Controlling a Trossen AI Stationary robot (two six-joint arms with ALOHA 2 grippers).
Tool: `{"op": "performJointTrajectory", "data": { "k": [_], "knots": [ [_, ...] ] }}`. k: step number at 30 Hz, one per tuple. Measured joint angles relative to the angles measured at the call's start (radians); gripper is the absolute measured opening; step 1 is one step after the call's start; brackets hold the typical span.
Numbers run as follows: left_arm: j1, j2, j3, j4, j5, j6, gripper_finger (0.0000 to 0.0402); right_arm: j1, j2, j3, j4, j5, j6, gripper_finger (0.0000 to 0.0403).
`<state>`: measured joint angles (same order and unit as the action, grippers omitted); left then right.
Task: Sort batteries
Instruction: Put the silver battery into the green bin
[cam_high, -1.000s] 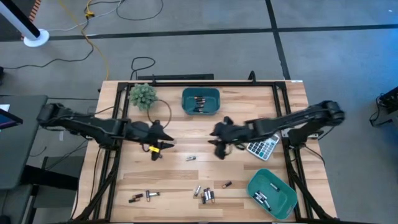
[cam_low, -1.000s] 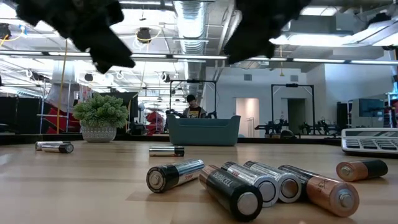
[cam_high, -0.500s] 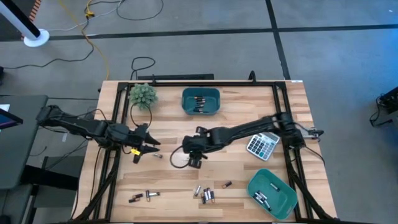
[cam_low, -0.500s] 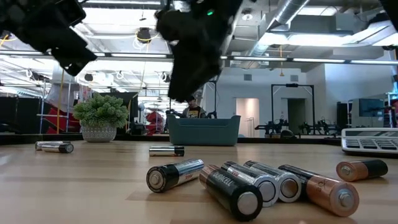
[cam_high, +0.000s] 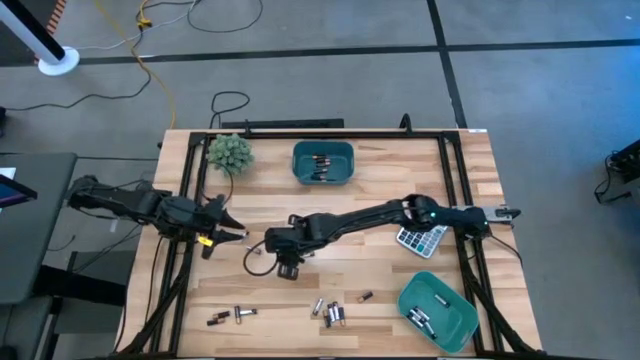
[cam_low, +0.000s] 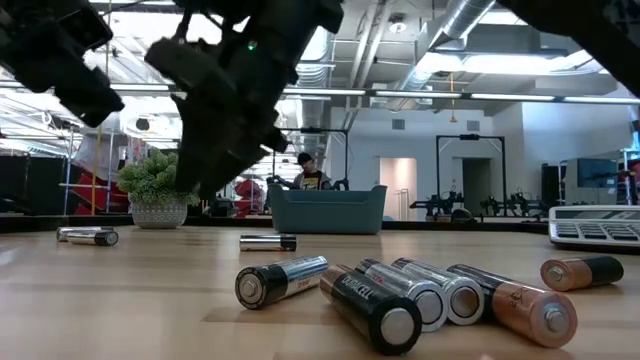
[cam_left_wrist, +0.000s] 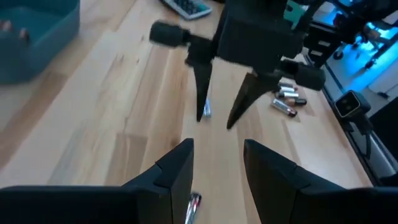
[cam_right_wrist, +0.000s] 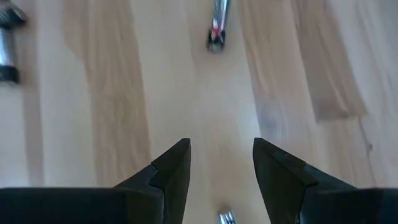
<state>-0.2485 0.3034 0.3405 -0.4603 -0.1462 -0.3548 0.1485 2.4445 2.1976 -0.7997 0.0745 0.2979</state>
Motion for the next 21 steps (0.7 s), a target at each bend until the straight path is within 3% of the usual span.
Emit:
{"op": "performJointTrajectory", "data": {
  "k": [9, 21],
  "knots": [
    [0.000, -0.040, 0.000, -0.088, 0.009, -0.074, 0.0135, -0.001, 0.019, 0.041, -0.325, -0.001, -0.078, 0.0189],
    [0.000, -0.040, 0.000, -0.088, 0.008, -0.076, 0.0135, -0.014, 0.015, -0.087, -0.262, -0.049, -0.112, 0.0184]
  ]
}}
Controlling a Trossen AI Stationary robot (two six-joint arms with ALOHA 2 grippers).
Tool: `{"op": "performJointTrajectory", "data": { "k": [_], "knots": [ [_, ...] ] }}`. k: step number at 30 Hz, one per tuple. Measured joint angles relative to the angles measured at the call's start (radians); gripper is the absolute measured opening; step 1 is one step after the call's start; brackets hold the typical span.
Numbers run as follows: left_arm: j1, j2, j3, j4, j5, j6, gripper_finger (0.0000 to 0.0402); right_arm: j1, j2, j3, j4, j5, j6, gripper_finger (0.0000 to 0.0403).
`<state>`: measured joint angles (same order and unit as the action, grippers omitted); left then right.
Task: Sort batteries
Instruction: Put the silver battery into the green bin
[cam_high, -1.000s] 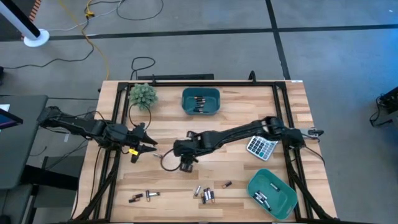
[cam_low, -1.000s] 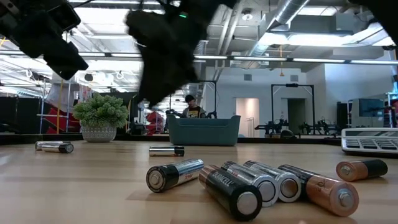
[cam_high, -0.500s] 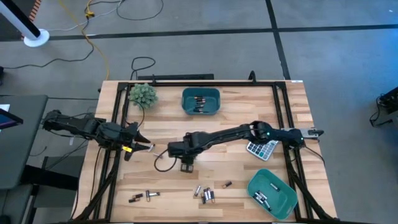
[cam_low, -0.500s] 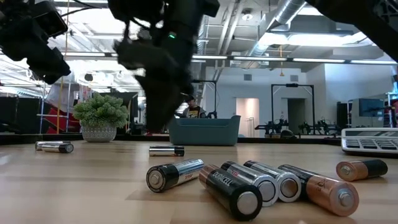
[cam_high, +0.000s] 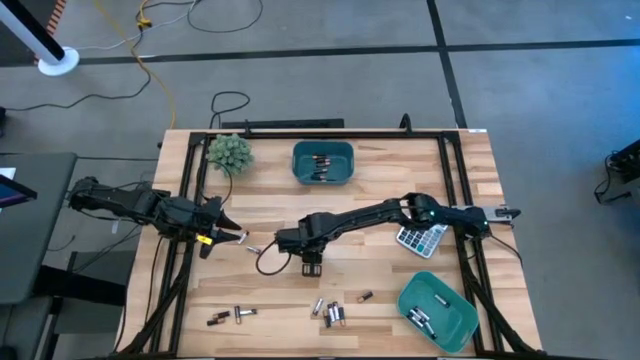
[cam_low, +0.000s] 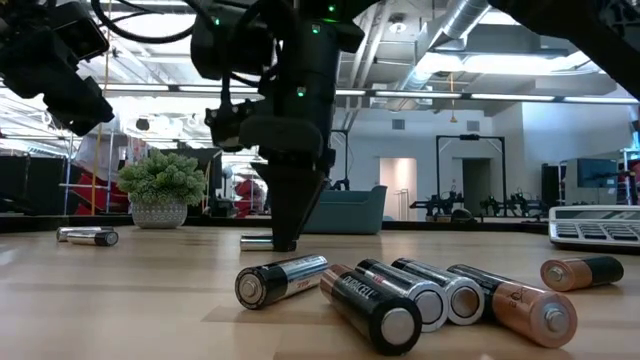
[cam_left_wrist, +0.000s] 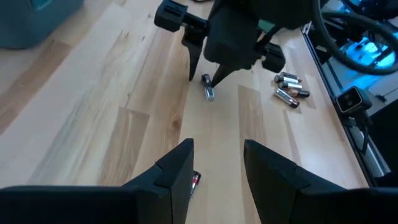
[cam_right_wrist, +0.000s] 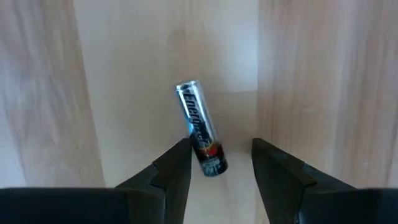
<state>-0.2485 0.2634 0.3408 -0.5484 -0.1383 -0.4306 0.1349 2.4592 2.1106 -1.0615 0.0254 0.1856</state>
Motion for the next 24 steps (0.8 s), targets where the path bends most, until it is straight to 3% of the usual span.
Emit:
{"op": "performJointTrajectory", "data": {
  "k": [4, 11, 21, 24],
  "knots": [
    [0.000, 0.000, 0.000, -0.001, 0.000, -0.036, 0.0135, 0.001, 0.013, -0.001, 0.013, 0.000, 0.005, 0.0143],
    [0.000, 0.000, 0.000, -0.004, 0.000, -0.022, 0.0135, 0.011, 0.018, -0.001, -0.003, 0.003, 0.008, 0.0018],
    [0.000, 0.000, 0.001, -0.076, -0.001, 0.015, 0.0135, 0.022, -0.123, -0.009, -0.111, 0.022, 0.109, 0.0014],
    [0.000, 0.000, 0.001, -0.076, -0.001, 0.015, 0.0135, 0.040, -0.184, -0.007, -0.171, 0.086, 0.128, 0.0014]
  ]
}}
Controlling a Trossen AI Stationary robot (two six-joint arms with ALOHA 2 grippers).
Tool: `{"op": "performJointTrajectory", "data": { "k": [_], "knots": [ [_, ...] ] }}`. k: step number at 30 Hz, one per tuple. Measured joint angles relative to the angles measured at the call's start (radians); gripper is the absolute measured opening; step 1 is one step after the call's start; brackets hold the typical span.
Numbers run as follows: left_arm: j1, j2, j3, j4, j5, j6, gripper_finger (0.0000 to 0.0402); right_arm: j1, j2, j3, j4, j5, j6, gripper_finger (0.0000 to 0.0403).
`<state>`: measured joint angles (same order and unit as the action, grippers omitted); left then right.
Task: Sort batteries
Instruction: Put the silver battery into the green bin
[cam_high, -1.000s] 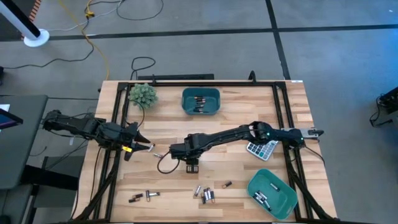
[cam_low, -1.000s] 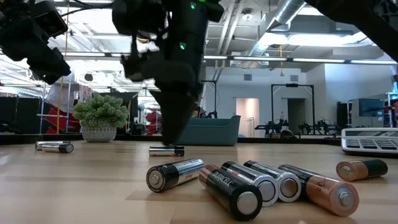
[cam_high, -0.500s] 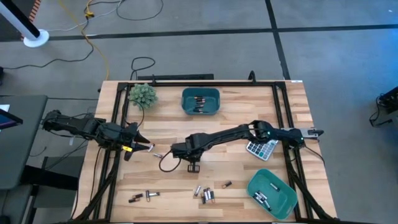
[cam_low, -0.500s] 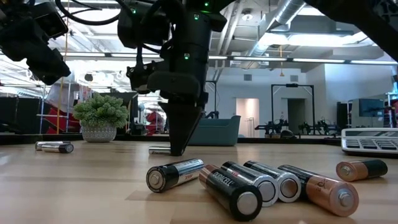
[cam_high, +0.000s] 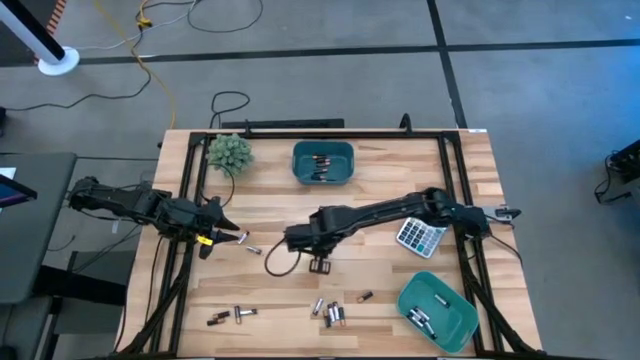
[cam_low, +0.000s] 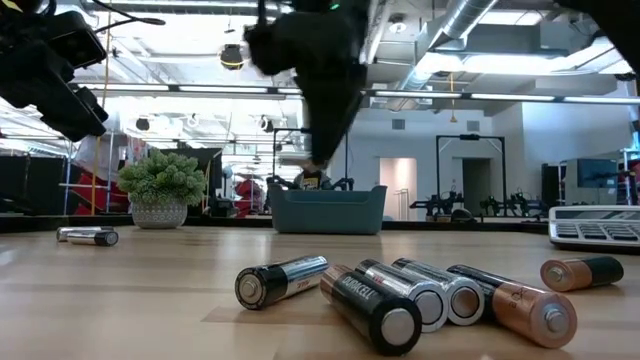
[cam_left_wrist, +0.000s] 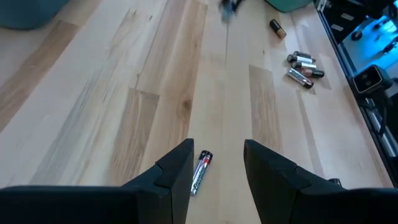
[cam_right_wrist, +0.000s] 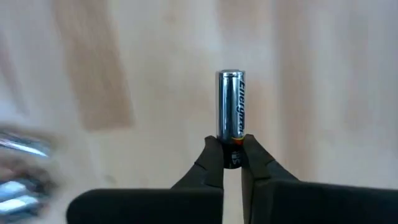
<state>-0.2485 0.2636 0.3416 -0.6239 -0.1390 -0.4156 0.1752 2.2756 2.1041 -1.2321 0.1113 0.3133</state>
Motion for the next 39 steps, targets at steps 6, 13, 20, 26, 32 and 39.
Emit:
{"op": "performJointTrajectory", "data": {
  "k": [6, 13, 20, 26, 32, 39],
  "knots": [
    [0.000, 0.000, 0.000, 0.000, 0.000, 0.000, 0.0135, 0.061, -0.104, -0.002, -0.143, 0.176, 0.090, 0.0015],
    [0.000, 0.000, 0.000, 0.001, 0.000, 0.000, 0.0135, 0.166, -0.249, -0.118, -0.205, 0.234, 0.284, 0.0016],
    [0.000, 0.000, 0.000, 0.001, 0.000, 0.000, 0.0135, 0.340, -0.543, -0.534, -0.051, 0.235, 0.696, 0.0016],
    [0.001, 0.000, 0.000, 0.001, -0.018, 0.005, 0.0135, 0.578, -0.736, -0.772, 0.064, 0.233, 1.138, 0.0016],
    [0.001, 0.000, 0.000, 0.005, -0.040, 0.006, 0.0135, 0.792, -0.771, -0.905, 0.063, 0.195, 1.516, 0.0016],
    [0.001, 0.086, 0.000, 0.126, -0.084, 0.006, 0.0135, 0.860, -0.717, -1.029, 0.247, 0.071, 1.601, 0.0016]
  ]
}}
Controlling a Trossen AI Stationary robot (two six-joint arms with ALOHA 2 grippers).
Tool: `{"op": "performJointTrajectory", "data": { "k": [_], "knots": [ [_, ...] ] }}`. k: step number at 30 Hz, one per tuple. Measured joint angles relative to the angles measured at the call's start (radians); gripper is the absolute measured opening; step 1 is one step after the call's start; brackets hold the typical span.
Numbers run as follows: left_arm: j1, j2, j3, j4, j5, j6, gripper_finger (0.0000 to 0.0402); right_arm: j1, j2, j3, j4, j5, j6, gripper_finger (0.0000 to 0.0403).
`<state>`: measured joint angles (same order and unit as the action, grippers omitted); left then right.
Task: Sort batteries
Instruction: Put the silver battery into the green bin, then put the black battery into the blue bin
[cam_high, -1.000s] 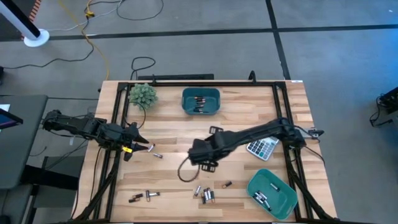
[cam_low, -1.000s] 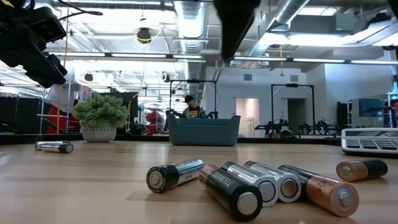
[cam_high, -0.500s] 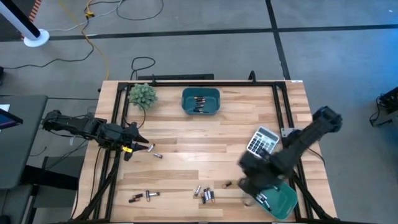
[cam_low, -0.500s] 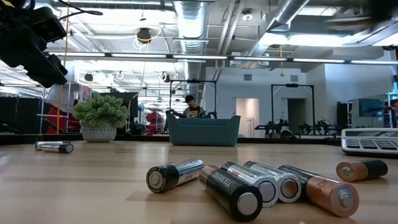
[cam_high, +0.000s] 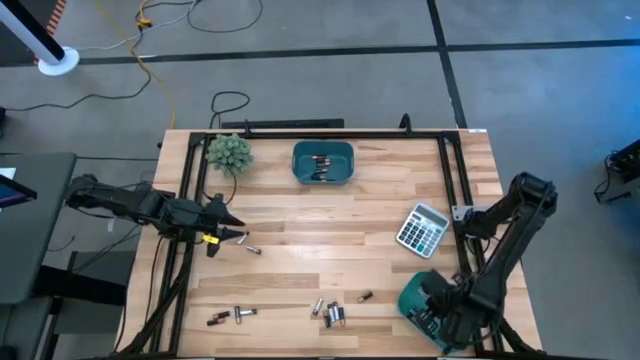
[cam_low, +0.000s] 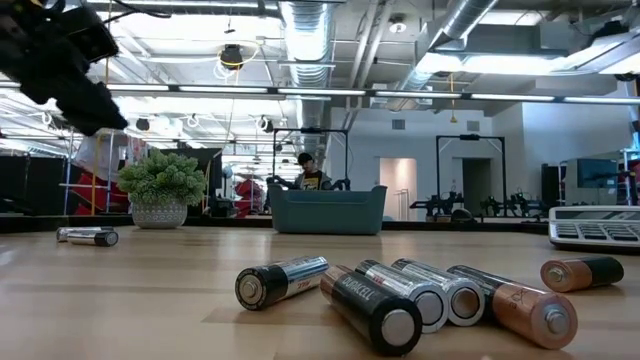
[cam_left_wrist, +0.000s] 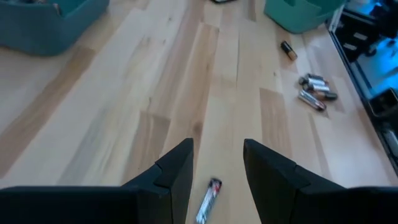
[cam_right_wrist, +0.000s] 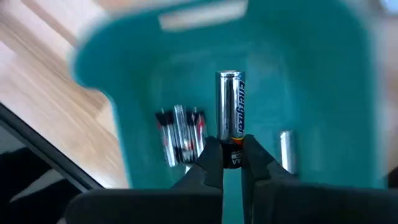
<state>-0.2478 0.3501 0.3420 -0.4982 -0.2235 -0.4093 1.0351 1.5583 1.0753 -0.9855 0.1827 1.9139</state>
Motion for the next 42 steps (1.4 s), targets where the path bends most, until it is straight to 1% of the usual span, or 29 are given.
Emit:
{"op": "performJointTrajectory", "data": {
  "k": [5, 7, 10, 13, 17, 27, 31, 34, 37, 39, 42],
  "knots": [
    [0.000, 0.107, 0.000, 0.072, -0.025, 0.023, 0.0135, -0.001, 0.035, -0.083, 0.151, -0.044, -0.009, 0.0016],
    [0.000, 0.150, 0.000, 0.093, -0.025, 0.013, 0.0135, -0.001, 0.046, -0.112, 0.194, -0.080, -0.010, 0.0016],
    [0.000, 0.202, 0.000, 0.122, -0.026, 0.005, 0.0135, -0.002, 0.065, -0.131, 0.221, -0.129, -0.011, 0.0016],
    [0.000, 0.236, 0.000, 0.139, -0.026, 0.004, 0.0135, -0.001, 0.079, -0.133, 0.222, -0.139, -0.030, 0.0025],
    [0.000, 0.259, 0.000, 0.160, -0.026, 0.004, 0.0135, -0.001, 0.077, -0.133, 0.222, -0.139, -0.053, 0.0055],
    [0.000, 0.260, 0.000, 0.158, -0.026, 0.010, 0.0135, -0.001, 0.070, -0.133, 0.216, -0.139, -0.056, 0.0149],
    [0.001, 0.260, 0.000, 0.158, -0.026, 0.023, 0.0135, -0.022, 0.042, -0.114, 0.215, -0.141, -0.109, 0.0170],
    [0.001, 0.260, 0.000, 0.158, -0.026, 0.029, 0.0135, -0.050, -0.003, -0.095, 0.199, -0.141, -0.162, 0.0171],
    [0.002, 0.260, 0.000, 0.158, -0.027, 0.031, 0.0135, -0.076, -0.053, -0.079, 0.144, -0.139, -0.202, 0.0165],
    [0.002, 0.260, 0.000, 0.158, -0.027, 0.031, 0.0135, -0.096, -0.093, -0.067, 0.109, -0.117, -0.231, 0.0160],
    [0.002, 0.260, 0.000, 0.158, -0.027, 0.031, 0.0135, -0.129, -0.156, -0.058, 0.083, -0.050, -0.284, 0.0154]
  ]
}}
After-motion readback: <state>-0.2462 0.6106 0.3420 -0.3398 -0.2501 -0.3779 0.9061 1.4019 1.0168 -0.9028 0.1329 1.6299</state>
